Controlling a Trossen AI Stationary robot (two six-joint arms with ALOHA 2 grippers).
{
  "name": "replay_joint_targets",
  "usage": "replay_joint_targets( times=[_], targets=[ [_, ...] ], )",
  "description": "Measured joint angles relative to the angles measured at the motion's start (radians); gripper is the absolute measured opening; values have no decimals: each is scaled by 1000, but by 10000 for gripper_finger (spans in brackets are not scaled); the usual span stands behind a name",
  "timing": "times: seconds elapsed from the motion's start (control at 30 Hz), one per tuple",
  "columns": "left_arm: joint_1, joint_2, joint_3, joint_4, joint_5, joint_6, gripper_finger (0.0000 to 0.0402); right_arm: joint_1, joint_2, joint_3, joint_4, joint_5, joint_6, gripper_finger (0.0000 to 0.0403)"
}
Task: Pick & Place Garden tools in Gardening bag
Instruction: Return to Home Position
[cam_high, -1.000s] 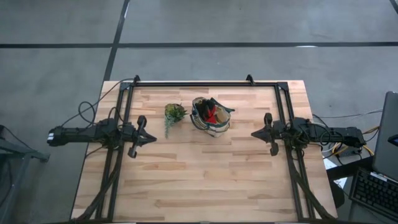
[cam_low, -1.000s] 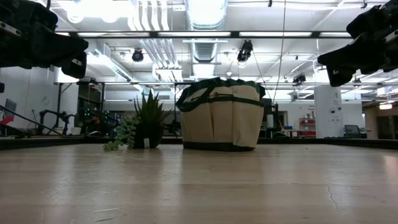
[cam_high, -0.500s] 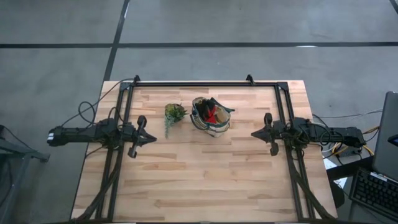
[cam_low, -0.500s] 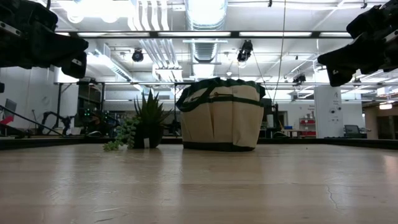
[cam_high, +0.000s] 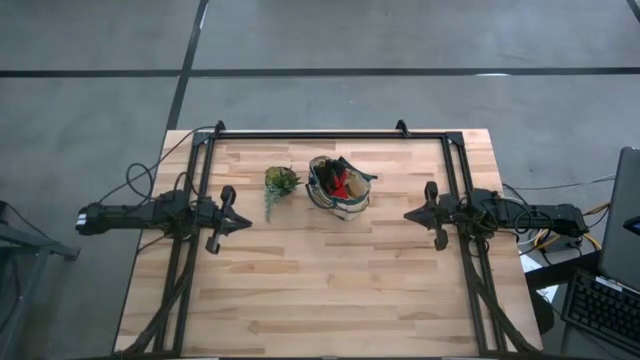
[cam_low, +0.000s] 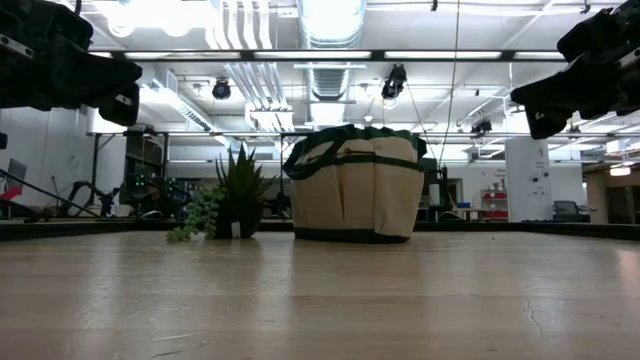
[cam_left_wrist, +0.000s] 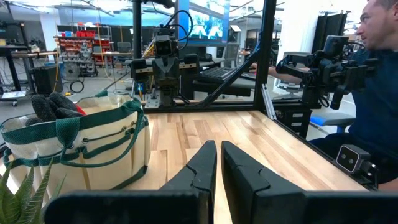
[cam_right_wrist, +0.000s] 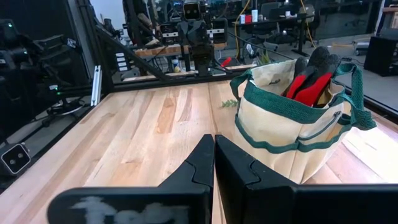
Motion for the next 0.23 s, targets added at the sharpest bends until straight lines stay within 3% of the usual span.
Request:
replay_joint_targets(
  times=[0.23],
  targets=[
    [0,0,0,0,0,0,28,0,0,0,0,0,3,8]
  ],
)
